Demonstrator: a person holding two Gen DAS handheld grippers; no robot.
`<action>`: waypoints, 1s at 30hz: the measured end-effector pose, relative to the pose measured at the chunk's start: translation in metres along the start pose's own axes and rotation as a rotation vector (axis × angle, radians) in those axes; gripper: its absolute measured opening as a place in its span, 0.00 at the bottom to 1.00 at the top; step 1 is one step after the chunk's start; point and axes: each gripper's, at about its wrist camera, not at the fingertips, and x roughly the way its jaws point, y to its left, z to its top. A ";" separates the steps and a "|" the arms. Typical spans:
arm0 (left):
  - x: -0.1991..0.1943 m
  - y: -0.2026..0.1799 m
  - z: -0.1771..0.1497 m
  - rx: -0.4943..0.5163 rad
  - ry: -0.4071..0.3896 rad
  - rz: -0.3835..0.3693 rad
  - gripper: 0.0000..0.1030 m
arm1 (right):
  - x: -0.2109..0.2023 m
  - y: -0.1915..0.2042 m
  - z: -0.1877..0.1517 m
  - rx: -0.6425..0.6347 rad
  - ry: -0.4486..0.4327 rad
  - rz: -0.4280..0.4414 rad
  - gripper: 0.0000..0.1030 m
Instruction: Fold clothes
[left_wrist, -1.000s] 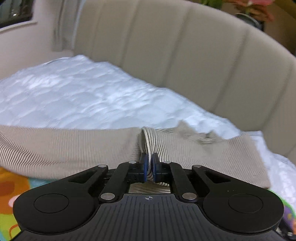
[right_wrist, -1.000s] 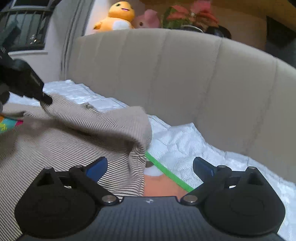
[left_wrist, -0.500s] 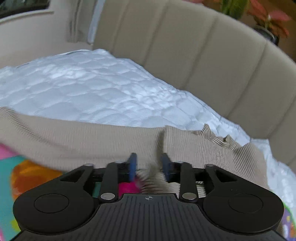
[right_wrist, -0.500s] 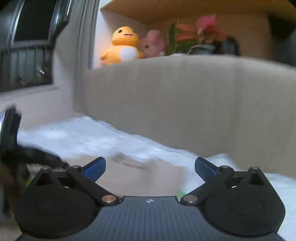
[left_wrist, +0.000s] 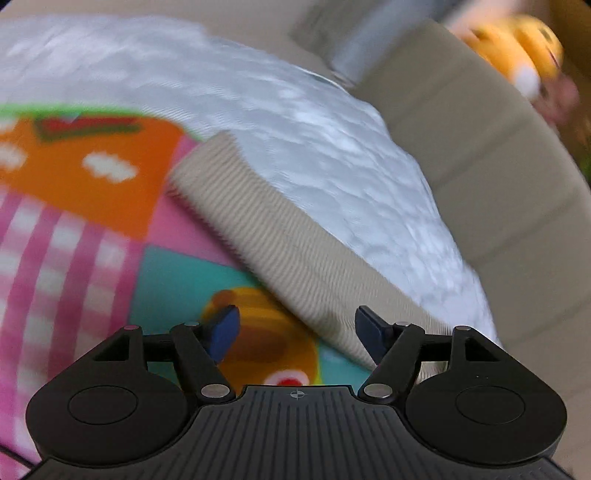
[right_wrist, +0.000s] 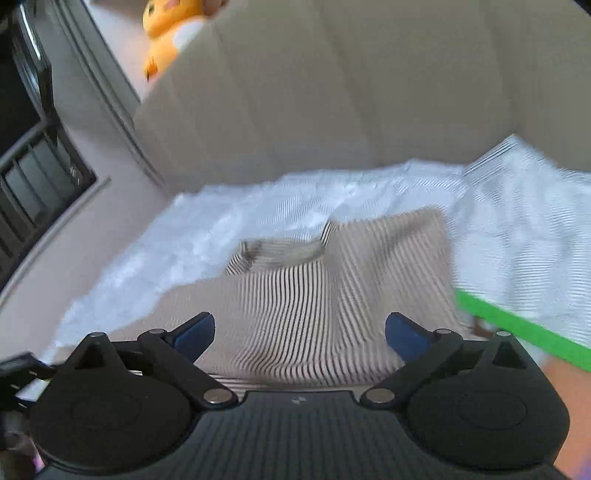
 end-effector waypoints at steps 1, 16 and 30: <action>0.002 0.000 0.002 -0.007 -0.019 0.001 0.79 | -0.014 -0.003 -0.003 0.000 -0.026 -0.015 1.00; -0.038 -0.153 -0.001 0.313 -0.229 -0.126 0.08 | -0.098 -0.074 -0.013 0.104 -0.291 -0.238 1.00; 0.000 -0.302 -0.158 0.641 0.086 -0.424 0.21 | -0.113 -0.124 -0.011 0.279 -0.363 -0.282 1.00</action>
